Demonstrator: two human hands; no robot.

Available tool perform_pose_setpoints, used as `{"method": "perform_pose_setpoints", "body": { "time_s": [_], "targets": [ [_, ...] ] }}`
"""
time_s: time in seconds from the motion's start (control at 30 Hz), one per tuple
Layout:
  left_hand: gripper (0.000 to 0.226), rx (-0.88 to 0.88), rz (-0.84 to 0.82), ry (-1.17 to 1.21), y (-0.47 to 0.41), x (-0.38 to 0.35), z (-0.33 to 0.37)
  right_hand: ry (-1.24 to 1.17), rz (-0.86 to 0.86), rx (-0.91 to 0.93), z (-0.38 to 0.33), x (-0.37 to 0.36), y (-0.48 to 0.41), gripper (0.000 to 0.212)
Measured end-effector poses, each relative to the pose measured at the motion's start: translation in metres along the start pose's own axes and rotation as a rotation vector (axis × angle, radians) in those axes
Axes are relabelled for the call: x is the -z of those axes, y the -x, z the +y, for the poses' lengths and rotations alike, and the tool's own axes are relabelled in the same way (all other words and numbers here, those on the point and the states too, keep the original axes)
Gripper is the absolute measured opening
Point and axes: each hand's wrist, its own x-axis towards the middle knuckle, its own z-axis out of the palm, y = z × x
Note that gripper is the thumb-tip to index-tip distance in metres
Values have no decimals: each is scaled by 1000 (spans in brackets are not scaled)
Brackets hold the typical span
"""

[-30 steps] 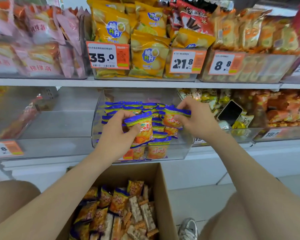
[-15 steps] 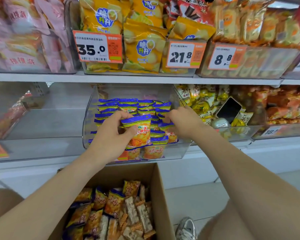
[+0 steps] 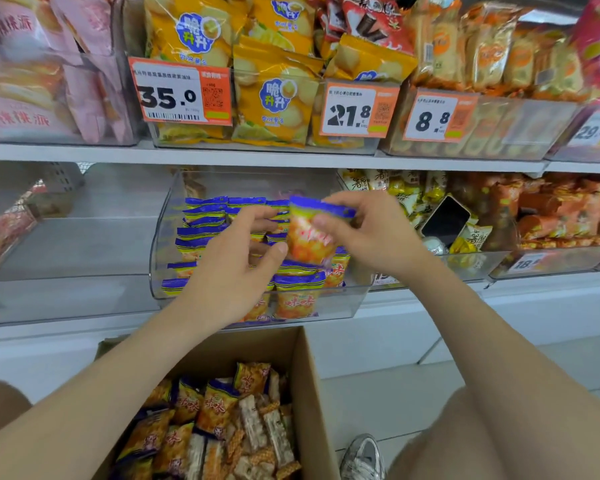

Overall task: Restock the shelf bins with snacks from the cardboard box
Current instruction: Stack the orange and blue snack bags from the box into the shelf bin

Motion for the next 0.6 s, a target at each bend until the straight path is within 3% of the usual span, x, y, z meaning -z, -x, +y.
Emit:
{"method": "perform_pose_setpoints", "body": {
  "time_s": [0.1, 0.27, 0.37, 0.5, 0.6],
  "targets": [
    [46, -123, -106, -333, 1, -5, -13, 221, 105, -33, 14, 18, 0, 28],
    [53, -209, -453, -759, 5, -17, -33, 518, -181, -118, 34, 11, -4, 50],
    [63, -162, -521, -848, 5, -18, -36, 535, -266, -100, 33, 3, -7, 45],
    [56, -166, -486, -865, 4, -17, -32, 726, -471, -9, 30, -25, 0, 35],
    [58, -123, -504, -814, 4, -15, -32, 825, -413, 38, 33, -27, -4, 30]
  ]
}}
